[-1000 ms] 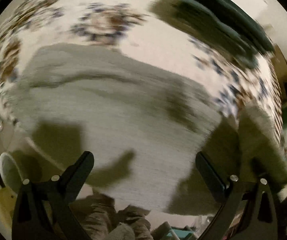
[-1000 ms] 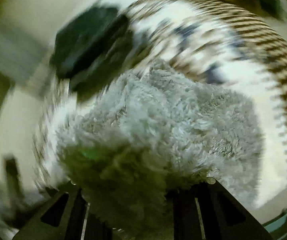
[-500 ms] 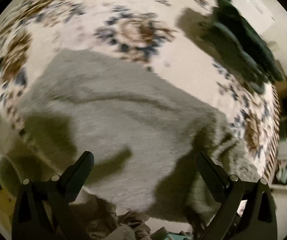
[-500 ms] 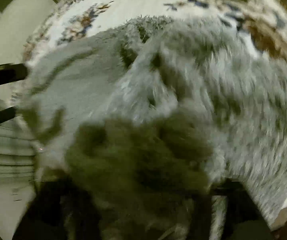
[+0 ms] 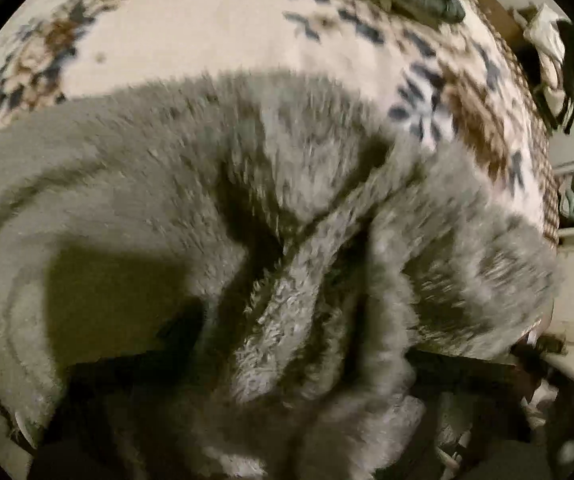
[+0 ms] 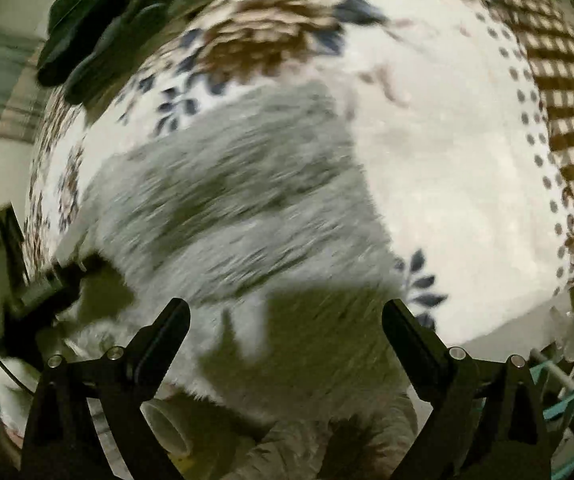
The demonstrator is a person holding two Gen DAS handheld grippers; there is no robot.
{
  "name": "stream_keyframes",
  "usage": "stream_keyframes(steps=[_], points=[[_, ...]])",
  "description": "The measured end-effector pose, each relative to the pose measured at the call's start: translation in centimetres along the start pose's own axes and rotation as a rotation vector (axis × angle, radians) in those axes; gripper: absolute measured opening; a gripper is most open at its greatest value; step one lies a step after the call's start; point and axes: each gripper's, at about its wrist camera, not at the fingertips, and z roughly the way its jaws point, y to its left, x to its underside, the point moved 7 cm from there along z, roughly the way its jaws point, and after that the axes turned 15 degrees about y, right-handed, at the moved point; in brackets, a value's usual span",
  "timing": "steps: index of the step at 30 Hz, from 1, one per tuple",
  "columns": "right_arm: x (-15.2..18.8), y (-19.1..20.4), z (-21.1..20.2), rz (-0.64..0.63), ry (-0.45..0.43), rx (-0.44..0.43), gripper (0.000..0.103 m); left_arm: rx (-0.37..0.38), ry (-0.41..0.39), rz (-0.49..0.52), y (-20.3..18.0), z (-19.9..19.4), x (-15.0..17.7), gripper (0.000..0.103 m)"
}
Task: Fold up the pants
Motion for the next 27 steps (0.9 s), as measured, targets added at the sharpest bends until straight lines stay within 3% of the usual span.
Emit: stream_keyframes(steps=[3,5,6,7,9,14,16,17,19,23,27], points=[[-2.6,-1.6,1.7,0.061,0.038,-0.063,0.098,0.074,-0.047,-0.055,1.2,-1.0,1.3,0.016],[-3.7,-1.6,2.2,0.076,0.025,-0.081,0.075,0.091,-0.08,-0.093,2.3,-1.9,2.6,0.016],[-3.9,-2.1,2.3,0.083,0.026,-0.055,0.045,0.104,-0.083,-0.115,2.8,-2.1,3.3,0.016],[-4.1,-2.0,2.6,0.095,0.028,-0.033,0.032,0.124,-0.073,-0.148,3.5,-2.0,4.3,0.016],[-4.2,-2.5,2.2,0.142,0.005,-0.011,0.02,0.152,-0.057,-0.195,4.4,-1.6,5.6,0.016],[-4.2,-2.4,1.5,0.14,0.058,-0.034,0.022,0.263,-0.037,-0.289,5.0,-2.4,6.7,0.027],[-4.5,-1.3,0.3,0.089,0.058,-0.028,0.044,0.257,-0.086,-0.291,5.3,-4.8,6.7,0.033],[-4.9,-0.6,-0.4,0.057,0.044,-0.017,0.05,0.243,-0.129,-0.286,5.4,-6.3,6.6,0.037],[-5.5,0.7,-1.7,0.003,0.03,-0.02,0.058,0.226,-0.179,-0.28,5.5,-8.2,6.0,0.055],[-7.8,3.1,-2.1,-0.09,0.042,0.021,0.058,0.216,-0.223,-0.217,4.1,-9.1,1.9,0.056],[-9.1,5.0,-0.5,-0.161,0.067,0.148,0.057,0.132,-0.12,-0.083,1.3,-5.9,-2.9,0.056]])
